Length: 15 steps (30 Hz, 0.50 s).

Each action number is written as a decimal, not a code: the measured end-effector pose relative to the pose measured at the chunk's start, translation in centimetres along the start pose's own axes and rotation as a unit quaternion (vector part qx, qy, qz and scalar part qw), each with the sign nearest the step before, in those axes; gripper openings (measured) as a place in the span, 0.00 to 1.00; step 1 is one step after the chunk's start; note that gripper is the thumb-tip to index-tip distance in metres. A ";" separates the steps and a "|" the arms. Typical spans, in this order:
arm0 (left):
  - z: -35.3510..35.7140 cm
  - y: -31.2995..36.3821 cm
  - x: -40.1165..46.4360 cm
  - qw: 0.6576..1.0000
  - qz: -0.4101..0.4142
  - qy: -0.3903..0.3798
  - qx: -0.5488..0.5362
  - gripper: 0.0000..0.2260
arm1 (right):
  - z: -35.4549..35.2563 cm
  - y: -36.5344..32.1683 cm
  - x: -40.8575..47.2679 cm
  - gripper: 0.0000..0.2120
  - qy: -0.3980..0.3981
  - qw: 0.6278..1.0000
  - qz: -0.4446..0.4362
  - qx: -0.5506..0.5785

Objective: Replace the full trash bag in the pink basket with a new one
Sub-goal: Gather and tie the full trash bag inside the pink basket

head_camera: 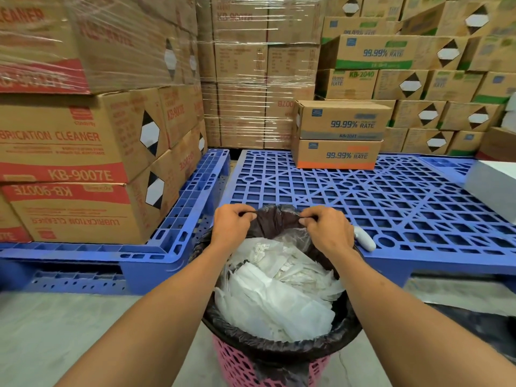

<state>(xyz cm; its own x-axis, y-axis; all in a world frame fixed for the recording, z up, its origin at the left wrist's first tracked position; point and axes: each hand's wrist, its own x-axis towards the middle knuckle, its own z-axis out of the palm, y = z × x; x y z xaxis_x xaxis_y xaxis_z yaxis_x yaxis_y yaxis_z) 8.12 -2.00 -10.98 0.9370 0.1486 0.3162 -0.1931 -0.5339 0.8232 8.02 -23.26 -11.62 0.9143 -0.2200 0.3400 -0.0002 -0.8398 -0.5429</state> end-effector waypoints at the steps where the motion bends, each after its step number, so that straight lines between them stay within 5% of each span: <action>1: -0.4 0.1 0.0 1.000 0.000 -0.014 0.010 0.05 | -0.1 0.1 -0.1 0.03 -0.012 1.000 -0.009 0.016; 7: -3.7 0.4 -0.5 0.978 0.060 -0.142 0.138 0.02 | -1.8 0.9 -0.4 0.05 -0.138 0.987 -0.068 0.037; 11: -5.8 0.3 -0.7 0.964 0.117 -0.166 0.172 0.26 | -3.8 0.7 -0.7 0.29 -0.199 0.977 -0.065 0.028; 15: -7.3 -0.1 -1.0 0.951 0.001 -0.198 0.237 0.44 | -5.4 0.7 -1.3 0.46 -0.214 0.975 -0.052 -0.004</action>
<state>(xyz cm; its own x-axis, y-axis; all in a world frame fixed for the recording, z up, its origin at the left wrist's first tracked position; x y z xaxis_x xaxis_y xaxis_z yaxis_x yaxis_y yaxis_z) 5.04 4.04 -7.97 0.9911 -0.1280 0.0370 -0.1297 -0.8631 0.4881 4.63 -26.21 -8.27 0.9948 0.0935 0.0397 0.1006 -0.8512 -0.5151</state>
